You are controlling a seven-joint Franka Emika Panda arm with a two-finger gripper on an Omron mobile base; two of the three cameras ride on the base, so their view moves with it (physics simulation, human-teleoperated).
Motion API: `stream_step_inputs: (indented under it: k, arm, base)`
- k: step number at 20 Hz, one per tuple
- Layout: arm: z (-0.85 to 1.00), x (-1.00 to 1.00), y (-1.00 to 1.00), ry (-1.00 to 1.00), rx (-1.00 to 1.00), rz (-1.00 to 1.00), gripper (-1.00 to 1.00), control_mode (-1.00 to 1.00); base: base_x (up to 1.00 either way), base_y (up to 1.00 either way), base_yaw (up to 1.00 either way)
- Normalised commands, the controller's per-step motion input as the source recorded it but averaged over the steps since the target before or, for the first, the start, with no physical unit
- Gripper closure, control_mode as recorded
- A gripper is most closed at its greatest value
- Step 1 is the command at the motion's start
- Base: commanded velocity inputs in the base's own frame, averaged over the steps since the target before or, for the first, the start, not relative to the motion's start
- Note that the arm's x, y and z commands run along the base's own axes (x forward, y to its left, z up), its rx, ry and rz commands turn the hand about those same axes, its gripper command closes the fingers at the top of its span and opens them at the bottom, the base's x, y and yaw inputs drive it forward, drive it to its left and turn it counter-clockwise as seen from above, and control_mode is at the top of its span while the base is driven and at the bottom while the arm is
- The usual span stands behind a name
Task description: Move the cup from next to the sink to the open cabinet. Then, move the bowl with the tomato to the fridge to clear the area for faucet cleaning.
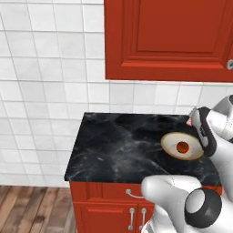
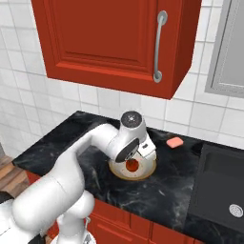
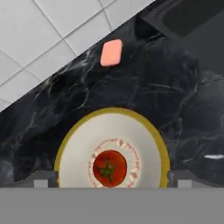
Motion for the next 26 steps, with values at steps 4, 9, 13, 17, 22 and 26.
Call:
stream_step_inputs:
  k: [4, 9, 13, 17, 22, 26]
  arm:
    - [-0.88, 0.00, -0.48, 0.35, 0.41, 0.45, -1.00, -1.00]
    - [-0.50, 0.00, -0.12, 0.22, 0.19, 0.25, -1.00, -1.00]
    - [-0.39, 0.00, 0.09, 0.13, 0.00, 0.01, -1.00, -1.00]
    - [-0.65, 0.00, 0.23, 0.16, 0.00, 0.00, -1.00, -1.00]
    - [-0.59, 0.00, 0.20, 0.10, 0.00, 0.00, -1.00, -1.00]
    - [-0.18, 0.00, 0.05, 0.00, 0.00, 0.00, -1.00, -1.00]
  base:
    - [0.00, 0.00, 0.00]
    - [0.00, 0.00, 0.00]
    - [0.00, 0.00, 0.00]
    - [0.00, 0.00, 0.00]
    - [0.00, 0.00, 0.00]
    - [0.00, 0.00, 0.00]
